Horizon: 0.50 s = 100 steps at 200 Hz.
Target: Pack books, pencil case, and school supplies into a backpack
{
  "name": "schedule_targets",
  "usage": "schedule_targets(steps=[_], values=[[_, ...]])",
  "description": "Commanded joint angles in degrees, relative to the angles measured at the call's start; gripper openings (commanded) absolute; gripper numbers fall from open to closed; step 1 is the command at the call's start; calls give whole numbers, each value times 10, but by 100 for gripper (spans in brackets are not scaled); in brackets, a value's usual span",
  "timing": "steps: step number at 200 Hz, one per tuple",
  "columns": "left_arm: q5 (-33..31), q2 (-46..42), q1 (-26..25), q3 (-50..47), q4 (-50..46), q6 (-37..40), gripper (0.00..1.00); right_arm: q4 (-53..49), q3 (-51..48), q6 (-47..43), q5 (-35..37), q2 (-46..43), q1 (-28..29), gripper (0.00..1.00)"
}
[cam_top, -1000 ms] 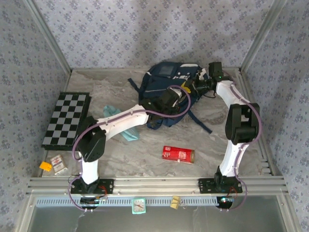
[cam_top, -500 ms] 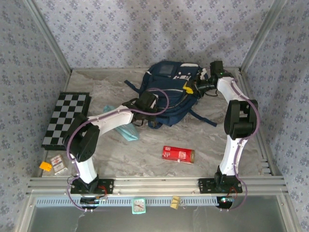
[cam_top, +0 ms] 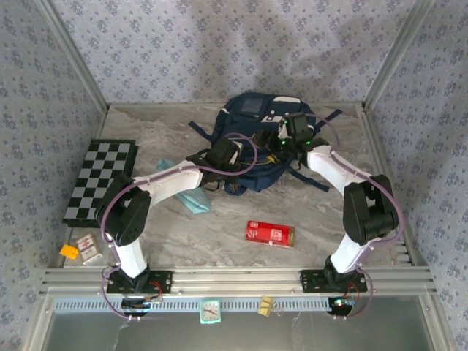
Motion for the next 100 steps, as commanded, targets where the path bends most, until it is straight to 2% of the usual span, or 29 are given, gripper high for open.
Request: schedule_targets(steps=[1,25,38,54,75,100], values=[[16,-5,-3,15,33,-5,0,66,-33,73,147,-9,37,71],[12,-10,5,9,39,-8,0,84,-33,81,199,3,60,39],[10,-16,8,2,39,-7,0,67,-8,67,184,20,61,17],[1,-30,9,-9,36,-3,0,53,36,34,140,45,61,2],[7,-53,-2,-31,37,-4,0,41,80,-7,65,73,58,0],[-12,-57,-55,-18,20,-21,0,18,123,-68,-23,82,48,0]])
